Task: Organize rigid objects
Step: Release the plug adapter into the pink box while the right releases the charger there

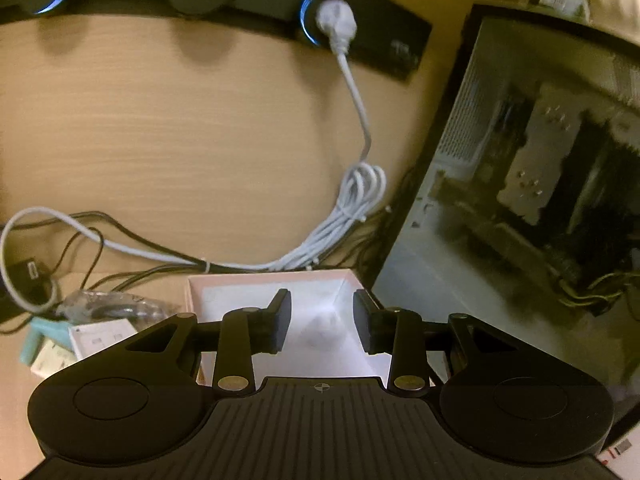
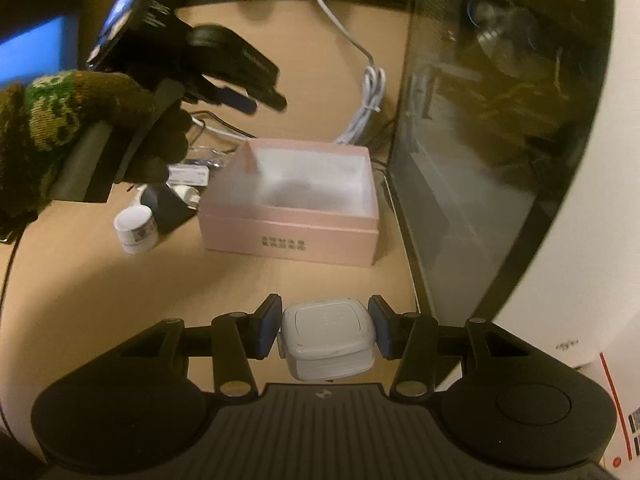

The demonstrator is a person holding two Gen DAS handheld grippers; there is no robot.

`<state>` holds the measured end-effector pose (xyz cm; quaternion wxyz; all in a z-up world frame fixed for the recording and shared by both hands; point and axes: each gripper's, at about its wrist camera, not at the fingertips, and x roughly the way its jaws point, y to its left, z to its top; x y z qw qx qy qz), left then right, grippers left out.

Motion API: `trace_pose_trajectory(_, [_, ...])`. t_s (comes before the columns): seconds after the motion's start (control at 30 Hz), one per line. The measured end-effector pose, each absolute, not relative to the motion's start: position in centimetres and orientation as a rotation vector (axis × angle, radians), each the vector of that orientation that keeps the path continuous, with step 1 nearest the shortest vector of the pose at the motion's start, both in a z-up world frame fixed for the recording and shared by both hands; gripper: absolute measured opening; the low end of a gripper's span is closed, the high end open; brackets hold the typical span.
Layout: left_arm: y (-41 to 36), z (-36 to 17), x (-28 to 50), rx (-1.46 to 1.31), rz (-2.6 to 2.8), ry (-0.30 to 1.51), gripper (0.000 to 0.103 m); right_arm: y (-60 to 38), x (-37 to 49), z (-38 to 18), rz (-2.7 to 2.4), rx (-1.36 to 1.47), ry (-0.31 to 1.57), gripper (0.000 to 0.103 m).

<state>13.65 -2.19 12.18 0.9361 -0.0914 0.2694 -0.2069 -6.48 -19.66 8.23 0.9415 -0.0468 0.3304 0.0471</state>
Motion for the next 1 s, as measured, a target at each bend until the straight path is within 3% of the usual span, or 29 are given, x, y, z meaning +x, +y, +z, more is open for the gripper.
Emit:
trace_pose_trajectory(0.2, [4.4, 10.1, 8.1, -0.243, -0.332, 0.567, 0.038, -19.2, -4.2, 8.1, 0.147, -0.089, 0.688, 0.047])
trace_pose_trajectory(0.47, [12.5, 5.5, 0.0, -0.256, -0.143, 0.718, 0.038, -18.0, 6.5, 14.6, 0.192, -0.104, 0.502, 0.047])
trace_pose_trajectory(0.53, [14.2, 5.0, -1.5, -0.265, -0.085, 0.746, 0.038, -17.5, 9.8, 15.1, 0.163, -0.119, 0.488, 0.053])
trace_pose_trajectory(0.57, [14.8, 5.1, -2.0, -0.267, -0.065, 0.754, 0.038, -17.1, 11.0, 14.8, 0.159, -0.142, 0.502, 0.064])
trace_pose_trajectory(0.6, [15.5, 4.9, -2.6, -0.274, -0.042, 0.761, 0.038, -16.3, 12.1, 14.2, 0.156, -0.171, 0.521, 0.066])
trace_pose_trajectory(1.0, [20.3, 4.3, -6.0, -0.392, 0.118, 0.777, 0.037, -4.0, 8.9, 7.0, 0.587, -0.178, 0.672, 0.067])
